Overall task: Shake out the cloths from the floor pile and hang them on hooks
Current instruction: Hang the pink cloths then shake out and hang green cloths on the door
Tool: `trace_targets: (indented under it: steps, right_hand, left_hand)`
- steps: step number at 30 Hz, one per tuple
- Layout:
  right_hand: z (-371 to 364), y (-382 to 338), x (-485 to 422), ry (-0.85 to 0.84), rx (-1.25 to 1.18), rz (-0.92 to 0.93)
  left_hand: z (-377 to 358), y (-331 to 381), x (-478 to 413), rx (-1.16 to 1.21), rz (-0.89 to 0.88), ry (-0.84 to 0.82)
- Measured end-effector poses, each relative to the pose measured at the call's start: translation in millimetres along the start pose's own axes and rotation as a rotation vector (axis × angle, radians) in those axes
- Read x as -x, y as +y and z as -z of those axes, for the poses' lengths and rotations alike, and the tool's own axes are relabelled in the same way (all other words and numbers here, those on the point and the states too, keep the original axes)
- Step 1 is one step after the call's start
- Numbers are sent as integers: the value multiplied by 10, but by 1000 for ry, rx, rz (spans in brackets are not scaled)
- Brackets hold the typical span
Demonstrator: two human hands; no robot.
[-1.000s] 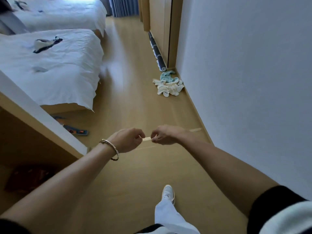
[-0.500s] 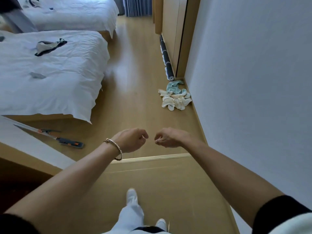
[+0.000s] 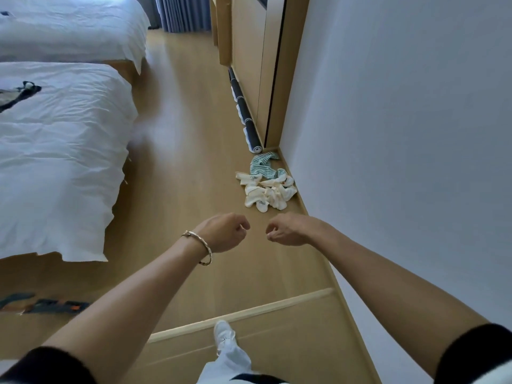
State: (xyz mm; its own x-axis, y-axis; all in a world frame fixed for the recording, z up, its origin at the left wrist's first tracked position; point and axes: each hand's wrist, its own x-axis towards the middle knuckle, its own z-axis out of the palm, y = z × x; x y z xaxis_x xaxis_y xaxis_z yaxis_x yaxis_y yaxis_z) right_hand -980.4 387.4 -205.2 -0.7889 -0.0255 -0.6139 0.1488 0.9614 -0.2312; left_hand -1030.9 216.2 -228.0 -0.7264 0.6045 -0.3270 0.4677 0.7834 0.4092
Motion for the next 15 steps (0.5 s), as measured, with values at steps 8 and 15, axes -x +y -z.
trace_targets:
  steps: [8,15]
  right_hand:
    - [725,-53,-895,-9,4,-41]
    - [1242,57,-1693,-18,-2,-21]
  left_hand:
    - [581,-537,-995,9,2,-38]
    - [957,-869,-1752,-6,17,-43]
